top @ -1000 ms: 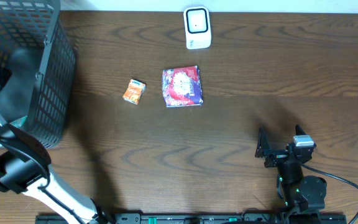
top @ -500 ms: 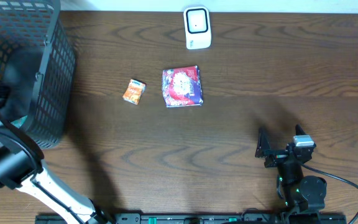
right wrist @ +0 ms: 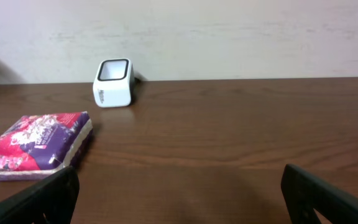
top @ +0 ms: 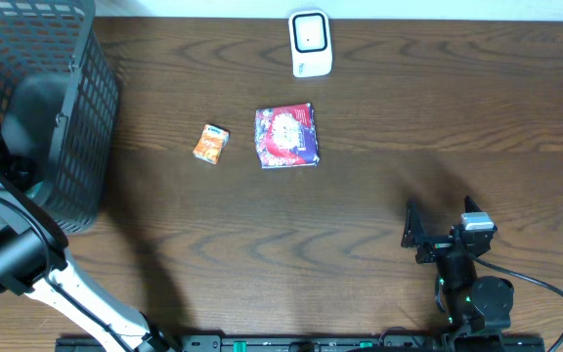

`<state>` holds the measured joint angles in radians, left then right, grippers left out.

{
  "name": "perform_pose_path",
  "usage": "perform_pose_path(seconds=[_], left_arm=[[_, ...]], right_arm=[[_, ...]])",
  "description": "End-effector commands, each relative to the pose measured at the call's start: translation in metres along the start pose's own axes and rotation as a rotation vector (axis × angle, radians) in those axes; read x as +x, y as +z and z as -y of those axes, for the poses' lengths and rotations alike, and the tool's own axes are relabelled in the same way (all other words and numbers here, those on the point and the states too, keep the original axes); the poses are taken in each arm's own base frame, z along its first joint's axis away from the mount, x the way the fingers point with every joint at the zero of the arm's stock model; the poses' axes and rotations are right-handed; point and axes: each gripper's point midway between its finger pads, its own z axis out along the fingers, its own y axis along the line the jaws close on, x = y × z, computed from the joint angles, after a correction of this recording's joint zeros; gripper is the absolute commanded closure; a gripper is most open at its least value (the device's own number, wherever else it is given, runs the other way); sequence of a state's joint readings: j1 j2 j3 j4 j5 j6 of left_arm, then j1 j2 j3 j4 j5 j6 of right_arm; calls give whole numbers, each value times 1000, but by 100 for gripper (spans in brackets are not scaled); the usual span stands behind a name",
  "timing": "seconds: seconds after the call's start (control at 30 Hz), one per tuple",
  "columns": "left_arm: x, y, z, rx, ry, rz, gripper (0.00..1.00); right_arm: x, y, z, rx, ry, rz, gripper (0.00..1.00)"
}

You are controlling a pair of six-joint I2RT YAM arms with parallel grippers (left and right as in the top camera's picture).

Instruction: Scan the item barcode

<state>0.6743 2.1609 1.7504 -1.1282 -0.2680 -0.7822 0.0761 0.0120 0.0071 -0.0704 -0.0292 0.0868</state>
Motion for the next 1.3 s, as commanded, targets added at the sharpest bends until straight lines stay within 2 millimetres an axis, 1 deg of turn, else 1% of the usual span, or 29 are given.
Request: perform_pose_path(seconds=[0.0,0.1,0.13,0.17,0.2,0.3,0.37,0.4,0.47,0.53,0.6,0.67,0.73,0.83,0.9,0.97,1.03,1.07,1.13,1.2,1.23,1.27], left_arm=[[9,11,-4,-23,4,-31,30],[17,22,-4,-19,7,-50,31],[18,24,-4,-21,9,-52,51],[19,25,-5,-24,13,-55,76],[20,25,-5,-25,17,-57,93],[20,17,3,29,82,-75,93],[18,3,10,90,108,-79,93],[15,-9,15,131,112,-73,93],[5,-41,23,232,104,-41,93],[-4,-77,27,335,85,3,93],[-14,-119,30,455,67,65,92],[-23,-165,27,572,50,155,93],[-29,-202,20,656,43,243,93],[-28,-247,10,750,50,341,93],[-14,-277,10,838,117,377,93],[8,-314,20,975,284,428,93],[41,-360,30,1136,499,509,93],[62,-385,32,1218,615,561,93],[100,-420,31,1329,765,626,93],[141,-442,30,1408,890,642,93],[162,-446,31,1429,949,633,93],[187,-448,33,1443,1030,616,93]], right_arm=[[1,0,-2,-7,-6,-2,1],[1,0,-2,-7,-6,-2,1],[1,0,-2,-7,-6,-2,1],[1,0,-2,-7,-6,-2,1],[1,0,-2,-7,-6,-2,1],[1,0,-2,-7,-6,-2,1],[1,0,-2,-7,-6,-2,1],[1,0,-2,-7,-6,-2,1],[1,0,-2,-7,-6,-2,1],[1,0,-2,-7,-6,-2,1],[1,0,-2,-7,-6,-2,1],[1,0,-2,-7,-6,-2,1],[1,0,-2,-7,-6,-2,1],[1,0,-2,-7,-6,-2,1],[1,0,-2,-7,-6,-2,1],[1,0,-2,-7,-6,-2,1],[1,0,-2,-7,-6,-2,1],[1,0,-2,-7,-6,-2,1],[1,0,-2,-7,-6,-2,1],[1,0,-2,-7,-6,-2,1],[1,0,-2,-7,-6,-2,1],[1,0,-2,-7,-6,-2,1]])
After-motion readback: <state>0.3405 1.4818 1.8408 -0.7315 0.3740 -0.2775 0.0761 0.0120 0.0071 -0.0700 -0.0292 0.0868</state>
